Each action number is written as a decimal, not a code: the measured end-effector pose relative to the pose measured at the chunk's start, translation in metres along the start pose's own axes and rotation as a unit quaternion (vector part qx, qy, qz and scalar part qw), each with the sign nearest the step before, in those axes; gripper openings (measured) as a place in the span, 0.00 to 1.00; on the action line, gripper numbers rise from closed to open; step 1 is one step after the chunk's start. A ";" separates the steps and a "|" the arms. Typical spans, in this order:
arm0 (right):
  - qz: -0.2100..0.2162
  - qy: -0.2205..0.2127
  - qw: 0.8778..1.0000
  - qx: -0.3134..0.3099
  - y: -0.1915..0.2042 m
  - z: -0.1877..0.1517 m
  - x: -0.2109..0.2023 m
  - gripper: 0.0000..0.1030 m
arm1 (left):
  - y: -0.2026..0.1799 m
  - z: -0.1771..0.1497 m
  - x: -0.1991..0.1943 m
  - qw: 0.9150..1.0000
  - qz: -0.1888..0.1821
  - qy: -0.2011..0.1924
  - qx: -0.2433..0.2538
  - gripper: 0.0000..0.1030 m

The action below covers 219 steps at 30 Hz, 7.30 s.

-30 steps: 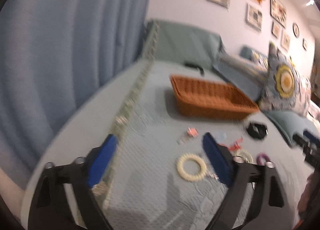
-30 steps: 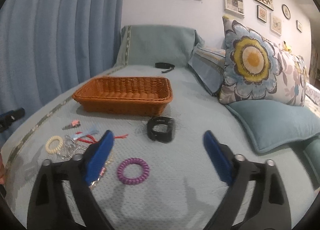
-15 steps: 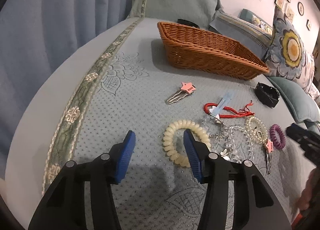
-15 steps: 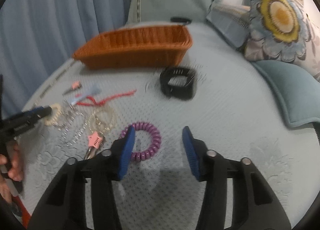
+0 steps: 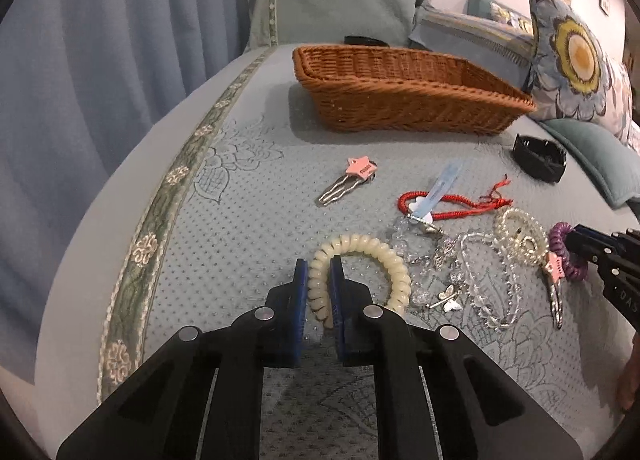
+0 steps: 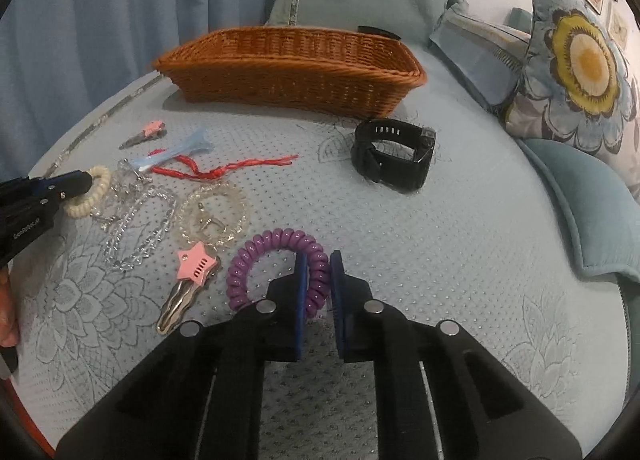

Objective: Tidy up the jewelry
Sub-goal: 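Grasp the purple coil bracelet with the right tool while the left tool grasps the cream coil bracelet, then carry both bracelets over the wicker basket and open both tools to drop them, then grasp the pink star hair clip with the right tool while the left tool grasps a clear crystal chain, then carry both items to the wicker basket and open both tools inside it, then grasp a clear bead bracelet with the right tool while the left tool grasps another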

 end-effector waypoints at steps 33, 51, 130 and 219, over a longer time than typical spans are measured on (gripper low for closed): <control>0.031 0.016 0.993 0.109 -0.045 0.199 0.135 0.09 | -0.041 0.182 0.101 0.996 -0.057 -0.064 -0.004 0.09; 0.059 -0.003 0.987 0.150 -0.064 0.176 0.090 0.46 | -0.021 0.164 0.027 0.987 -0.112 -0.108 -0.028 0.47; 0.052 -0.034 0.995 0.080 0.009 0.001 -0.022 0.17 | -0.003 0.012 -0.014 0.992 -0.123 -0.016 -0.020 0.06; 0.125 -0.029 0.986 0.105 -0.008 0.054 -0.008 0.43 | -0.022 0.033 -0.038 0.989 -0.137 -0.052 -0.020 0.43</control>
Point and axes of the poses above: each gripper's, at about its wrist camera, not at the fingertips, and x roughly the way its jaws point, y to its left, z to its top, the point moved 5 cm from there along x, roughly the way its jaws point, and after that the axes turned 6 degrees about -y, right-handed, at the moved point
